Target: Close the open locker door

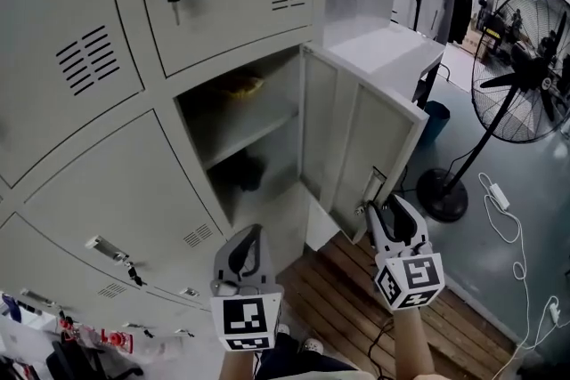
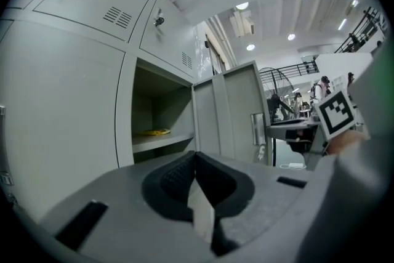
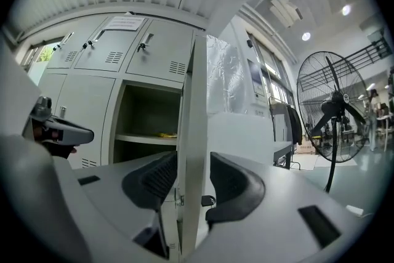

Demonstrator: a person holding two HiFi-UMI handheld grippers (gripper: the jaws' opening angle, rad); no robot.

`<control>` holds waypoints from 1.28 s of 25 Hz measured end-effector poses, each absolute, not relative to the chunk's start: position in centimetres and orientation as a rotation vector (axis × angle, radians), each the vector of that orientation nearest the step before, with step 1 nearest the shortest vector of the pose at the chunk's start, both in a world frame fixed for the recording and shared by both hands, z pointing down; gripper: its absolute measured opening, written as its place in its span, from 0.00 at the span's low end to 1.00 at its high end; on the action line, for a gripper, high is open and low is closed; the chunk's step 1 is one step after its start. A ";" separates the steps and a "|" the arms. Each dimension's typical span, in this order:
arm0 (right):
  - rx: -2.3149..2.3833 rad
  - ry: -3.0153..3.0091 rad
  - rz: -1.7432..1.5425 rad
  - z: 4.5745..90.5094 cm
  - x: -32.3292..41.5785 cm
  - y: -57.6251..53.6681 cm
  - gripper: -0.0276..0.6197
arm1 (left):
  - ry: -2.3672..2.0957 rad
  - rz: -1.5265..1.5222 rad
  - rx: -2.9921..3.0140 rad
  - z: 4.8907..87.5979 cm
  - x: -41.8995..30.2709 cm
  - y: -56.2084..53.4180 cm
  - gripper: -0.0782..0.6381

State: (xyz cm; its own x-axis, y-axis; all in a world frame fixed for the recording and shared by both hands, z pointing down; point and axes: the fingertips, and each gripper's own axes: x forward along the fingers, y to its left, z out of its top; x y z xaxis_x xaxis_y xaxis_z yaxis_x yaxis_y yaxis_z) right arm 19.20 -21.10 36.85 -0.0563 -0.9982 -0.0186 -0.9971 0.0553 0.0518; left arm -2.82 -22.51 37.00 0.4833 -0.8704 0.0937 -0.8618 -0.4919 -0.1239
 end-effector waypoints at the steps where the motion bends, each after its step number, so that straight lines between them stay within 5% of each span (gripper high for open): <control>1: 2.143 -2.260 -0.081 36.9 19.1 -21.3 0.32 | 1.548 -0.221 -2.658 37.0 -2.8 -22.7 0.11; 8: 2.180 -2.216 -0.077 37.1 18.6 -22.1 0.30 | 1.462 -0.233 -2.677 36.9 -2.4 -24.6 0.11; 12: 2.230 -2.209 -0.062 36.9 18.7 -21.8 0.21 | 1.433 -0.237 -2.690 36.9 -2.3 -25.1 0.11; 32: 1.980 -2.413 -0.110 36.7 8.6 -20.6 0.22 | 1.512 -0.201 -2.663 36.6 -6.7 -24.5 0.11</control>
